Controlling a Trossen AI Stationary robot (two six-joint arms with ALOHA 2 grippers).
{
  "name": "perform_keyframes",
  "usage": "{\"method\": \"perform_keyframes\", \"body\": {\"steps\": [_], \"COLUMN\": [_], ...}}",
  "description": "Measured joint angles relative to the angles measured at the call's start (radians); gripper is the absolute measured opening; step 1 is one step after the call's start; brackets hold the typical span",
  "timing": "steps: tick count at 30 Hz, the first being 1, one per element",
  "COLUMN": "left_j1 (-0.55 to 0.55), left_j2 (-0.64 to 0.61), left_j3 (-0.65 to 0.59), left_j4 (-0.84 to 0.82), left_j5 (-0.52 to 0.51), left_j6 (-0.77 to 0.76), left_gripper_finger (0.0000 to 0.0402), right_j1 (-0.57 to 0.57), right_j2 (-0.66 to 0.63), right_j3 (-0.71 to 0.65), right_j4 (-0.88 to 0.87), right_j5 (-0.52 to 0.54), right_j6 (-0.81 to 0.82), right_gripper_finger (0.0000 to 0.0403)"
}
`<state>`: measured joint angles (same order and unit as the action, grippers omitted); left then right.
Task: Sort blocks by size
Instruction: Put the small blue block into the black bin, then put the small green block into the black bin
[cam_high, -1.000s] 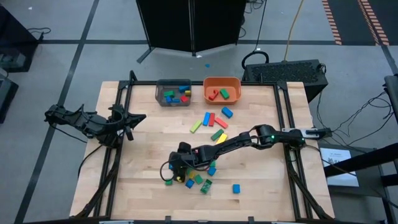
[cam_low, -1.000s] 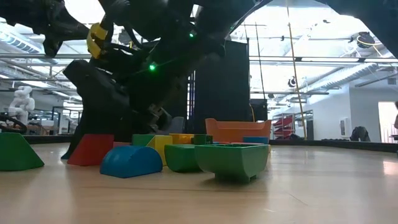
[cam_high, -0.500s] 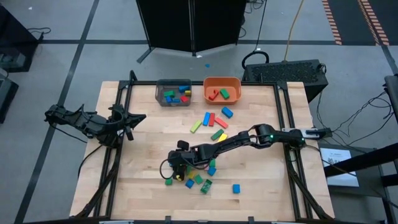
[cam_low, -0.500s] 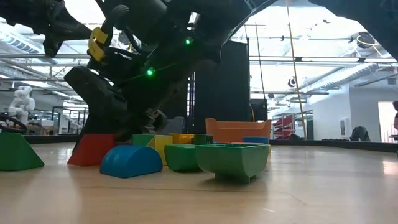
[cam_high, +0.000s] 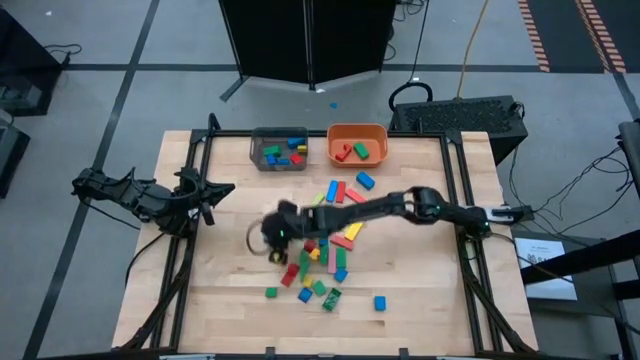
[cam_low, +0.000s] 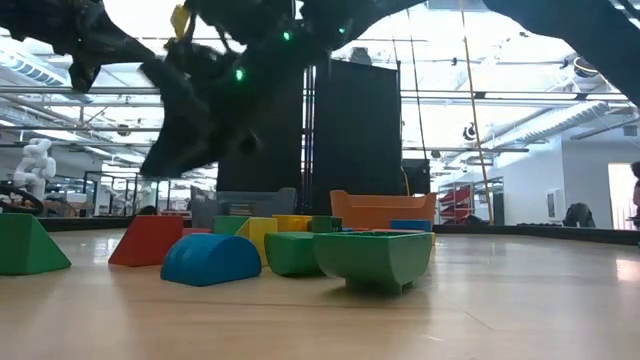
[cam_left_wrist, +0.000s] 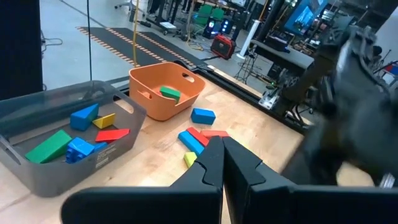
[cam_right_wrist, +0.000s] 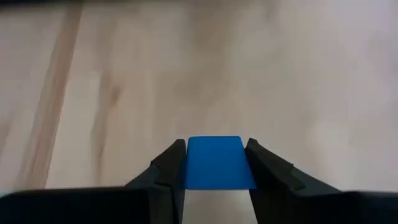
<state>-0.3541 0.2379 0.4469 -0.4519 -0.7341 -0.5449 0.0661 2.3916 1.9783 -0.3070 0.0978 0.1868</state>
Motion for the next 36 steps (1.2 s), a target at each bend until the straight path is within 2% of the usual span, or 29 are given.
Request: {"method": "perform_keyframes", "body": {"steps": [8,19,21,26,28,30,32,34,36], "left_j1": [0.000,0.000,0.000,0.000,0.000,0.000,0.000,0.000,0.000], "left_j2": [0.000,0.000,0.000,0.000,0.000,0.000,0.000,0.000,0.000], "left_j3": [0.000,0.000,0.000,0.000,0.000,0.000,0.000,0.000,0.000], "left_j4": [-0.003,-0.007,-0.007,-0.009,-0.011,-0.011,-0.011,-0.011,-0.011], "left_j5": [0.000,-0.010,-0.020,-0.049,-0.057,-0.060,-0.060,-0.060,-0.060], "left_j6": [-0.001,0.000,0.000,0.000,0.001,0.001,0.001,0.001,0.000], "left_gripper_finger": [0.0000,0.0000,0.0000,0.0000,0.0000,0.0000,0.0000,0.0000,0.0000], "right_j1": [-0.196,-0.432,-0.449,-0.460,-0.456,-0.448,-0.438,-0.425,-0.401], "right_j2": [0.002,0.003,0.004,0.004,0.004,0.004,0.003,-0.004,-0.011], "right_j3": [0.153,0.162,0.162,0.162,0.162,0.162,0.162,0.166,0.171], "right_j4": [-0.043,-0.092,-0.109,-0.154,-0.172,-0.172,-0.172,-0.187,-0.199], "right_j5": [0.001,0.002,-0.020,-0.079,-0.080,-0.086,-0.138,-0.233,-0.371], "right_j6": [-0.149,-0.124,-0.122,-0.119,-0.120,-0.120,-0.118,-0.097,-0.091], "right_gripper_finger": [0.0114,0.0114,0.0148,0.0308,0.0340,0.0349,0.0346,0.0334,0.0321]}}
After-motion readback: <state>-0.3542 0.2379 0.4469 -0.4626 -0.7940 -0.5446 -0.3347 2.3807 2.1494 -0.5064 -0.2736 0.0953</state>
